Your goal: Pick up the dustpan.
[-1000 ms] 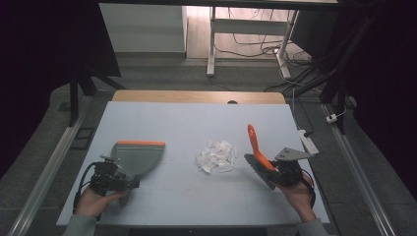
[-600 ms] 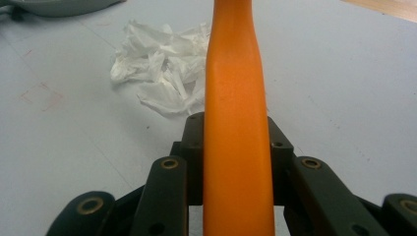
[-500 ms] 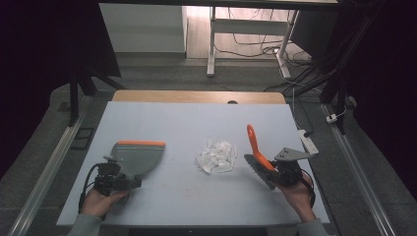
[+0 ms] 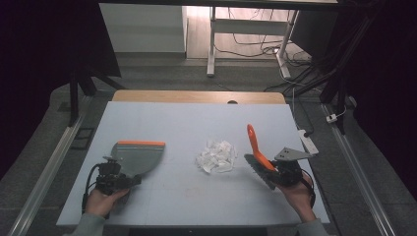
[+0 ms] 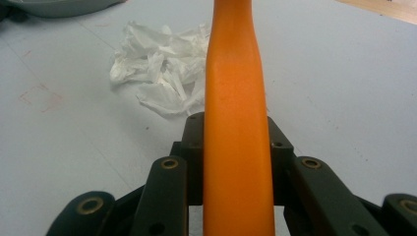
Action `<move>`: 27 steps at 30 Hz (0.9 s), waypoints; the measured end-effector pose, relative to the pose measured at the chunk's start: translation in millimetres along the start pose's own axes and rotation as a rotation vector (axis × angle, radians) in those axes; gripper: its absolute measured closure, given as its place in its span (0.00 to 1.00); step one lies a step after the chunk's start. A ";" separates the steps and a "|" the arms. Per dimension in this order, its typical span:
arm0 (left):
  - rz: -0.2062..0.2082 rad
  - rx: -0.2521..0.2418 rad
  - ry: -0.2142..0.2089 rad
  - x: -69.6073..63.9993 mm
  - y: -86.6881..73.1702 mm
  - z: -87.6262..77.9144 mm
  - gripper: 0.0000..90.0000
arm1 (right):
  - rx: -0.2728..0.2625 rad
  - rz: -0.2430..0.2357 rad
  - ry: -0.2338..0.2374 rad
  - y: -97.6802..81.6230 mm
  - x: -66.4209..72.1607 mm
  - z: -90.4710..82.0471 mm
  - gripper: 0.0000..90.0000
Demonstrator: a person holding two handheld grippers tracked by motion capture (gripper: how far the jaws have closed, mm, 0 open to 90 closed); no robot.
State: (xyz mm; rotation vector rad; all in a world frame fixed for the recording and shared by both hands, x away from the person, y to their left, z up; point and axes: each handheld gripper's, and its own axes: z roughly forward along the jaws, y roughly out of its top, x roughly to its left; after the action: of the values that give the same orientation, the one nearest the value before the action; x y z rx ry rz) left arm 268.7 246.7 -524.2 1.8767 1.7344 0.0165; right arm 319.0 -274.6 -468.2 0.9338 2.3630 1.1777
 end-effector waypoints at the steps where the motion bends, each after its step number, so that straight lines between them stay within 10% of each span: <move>1: -0.003 -0.004 -0.003 0.3 0.2 0.2 0.50 | 0.002 0.001 0.000 -0.1 -0.2 0.4 0.78; 27: -0.016 -0.045 -0.015 8.5 -0.4 -2.1 0.68 | -0.001 -0.004 -0.002 0.4 0.1 -0.1 0.78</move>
State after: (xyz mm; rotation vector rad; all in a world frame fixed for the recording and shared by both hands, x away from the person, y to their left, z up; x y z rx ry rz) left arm 268.8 255.3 -525.7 1.8264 1.7250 0.0347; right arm 319.0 -274.4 -467.8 0.9290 2.3618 1.1759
